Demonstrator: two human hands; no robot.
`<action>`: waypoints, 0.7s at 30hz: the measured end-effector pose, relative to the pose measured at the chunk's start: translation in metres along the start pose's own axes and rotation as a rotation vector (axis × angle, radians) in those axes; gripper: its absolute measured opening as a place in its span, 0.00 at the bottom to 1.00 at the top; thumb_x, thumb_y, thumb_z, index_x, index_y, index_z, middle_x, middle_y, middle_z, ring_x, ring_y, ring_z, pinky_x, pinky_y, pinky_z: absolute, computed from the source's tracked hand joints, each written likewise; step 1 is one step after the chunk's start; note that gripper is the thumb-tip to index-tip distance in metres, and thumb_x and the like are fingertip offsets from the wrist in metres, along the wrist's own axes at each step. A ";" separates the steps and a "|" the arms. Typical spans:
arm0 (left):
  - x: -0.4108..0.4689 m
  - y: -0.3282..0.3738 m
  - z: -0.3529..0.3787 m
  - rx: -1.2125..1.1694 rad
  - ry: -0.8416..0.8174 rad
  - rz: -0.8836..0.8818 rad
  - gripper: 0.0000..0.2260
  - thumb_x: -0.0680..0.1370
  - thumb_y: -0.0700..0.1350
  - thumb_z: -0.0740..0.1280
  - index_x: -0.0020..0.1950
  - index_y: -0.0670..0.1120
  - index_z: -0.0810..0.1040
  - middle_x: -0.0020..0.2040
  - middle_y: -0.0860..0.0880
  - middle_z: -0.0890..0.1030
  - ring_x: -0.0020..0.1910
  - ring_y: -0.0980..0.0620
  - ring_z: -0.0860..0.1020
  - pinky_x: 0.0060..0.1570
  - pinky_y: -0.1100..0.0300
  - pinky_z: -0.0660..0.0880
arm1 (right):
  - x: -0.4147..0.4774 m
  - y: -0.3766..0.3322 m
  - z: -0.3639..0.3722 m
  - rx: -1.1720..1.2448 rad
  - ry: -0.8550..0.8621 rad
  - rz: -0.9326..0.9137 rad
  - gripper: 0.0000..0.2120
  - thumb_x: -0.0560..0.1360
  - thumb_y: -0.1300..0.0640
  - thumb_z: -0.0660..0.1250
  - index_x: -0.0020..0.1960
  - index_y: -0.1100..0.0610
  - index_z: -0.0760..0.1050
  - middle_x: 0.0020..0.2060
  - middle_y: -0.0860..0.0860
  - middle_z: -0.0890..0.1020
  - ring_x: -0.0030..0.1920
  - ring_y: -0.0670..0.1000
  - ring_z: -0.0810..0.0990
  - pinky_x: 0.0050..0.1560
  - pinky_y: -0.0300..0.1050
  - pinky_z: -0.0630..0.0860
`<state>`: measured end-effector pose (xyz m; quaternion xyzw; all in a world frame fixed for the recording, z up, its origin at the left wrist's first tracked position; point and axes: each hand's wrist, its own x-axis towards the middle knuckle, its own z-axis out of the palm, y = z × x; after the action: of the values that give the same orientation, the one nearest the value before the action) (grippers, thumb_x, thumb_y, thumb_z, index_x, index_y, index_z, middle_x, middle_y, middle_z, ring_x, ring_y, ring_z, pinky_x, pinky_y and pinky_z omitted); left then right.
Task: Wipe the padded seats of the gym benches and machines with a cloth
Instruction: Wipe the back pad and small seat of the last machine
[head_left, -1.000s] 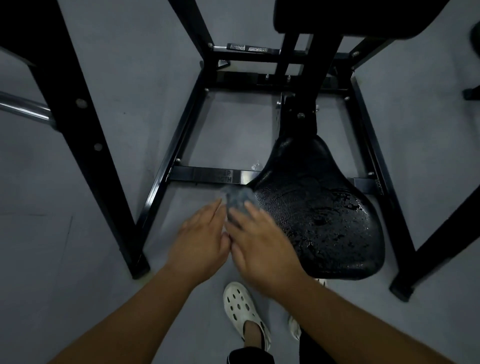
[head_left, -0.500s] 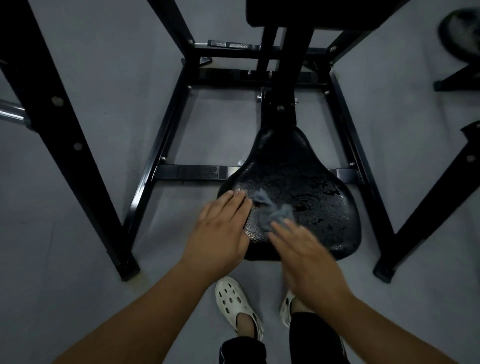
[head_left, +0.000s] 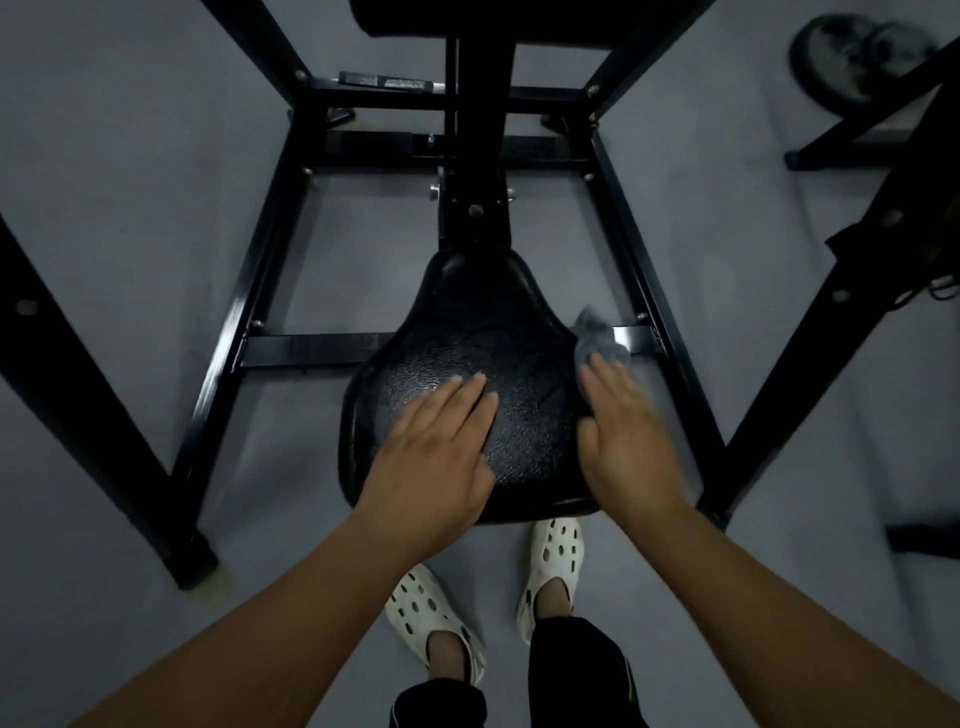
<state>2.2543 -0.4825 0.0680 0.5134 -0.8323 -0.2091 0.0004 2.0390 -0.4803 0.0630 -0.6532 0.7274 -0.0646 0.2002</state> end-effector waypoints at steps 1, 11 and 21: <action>0.002 0.001 0.002 0.001 0.003 -0.006 0.28 0.77 0.50 0.55 0.76 0.44 0.68 0.77 0.45 0.66 0.76 0.46 0.63 0.74 0.46 0.62 | 0.014 -0.013 0.003 0.031 0.017 0.078 0.31 0.73 0.56 0.52 0.76 0.61 0.66 0.76 0.56 0.67 0.77 0.58 0.62 0.77 0.52 0.58; 0.017 0.009 0.001 -0.035 0.018 -0.079 0.28 0.77 0.51 0.53 0.76 0.45 0.67 0.79 0.47 0.63 0.78 0.49 0.59 0.77 0.49 0.55 | 0.009 0.008 -0.025 0.185 0.020 -0.054 0.23 0.70 0.65 0.58 0.63 0.59 0.79 0.62 0.53 0.81 0.63 0.52 0.78 0.65 0.37 0.69; 0.026 -0.003 -0.012 -0.033 0.055 -0.145 0.27 0.76 0.50 0.54 0.74 0.45 0.69 0.76 0.47 0.68 0.76 0.48 0.62 0.76 0.49 0.55 | 0.032 -0.030 -0.071 0.402 -0.640 0.297 0.26 0.69 0.42 0.73 0.62 0.47 0.69 0.57 0.47 0.73 0.56 0.50 0.78 0.54 0.47 0.78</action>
<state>2.2473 -0.5102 0.0722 0.5779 -0.7890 -0.2081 0.0168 2.0380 -0.5276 0.1316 -0.4761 0.6876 0.0306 0.5474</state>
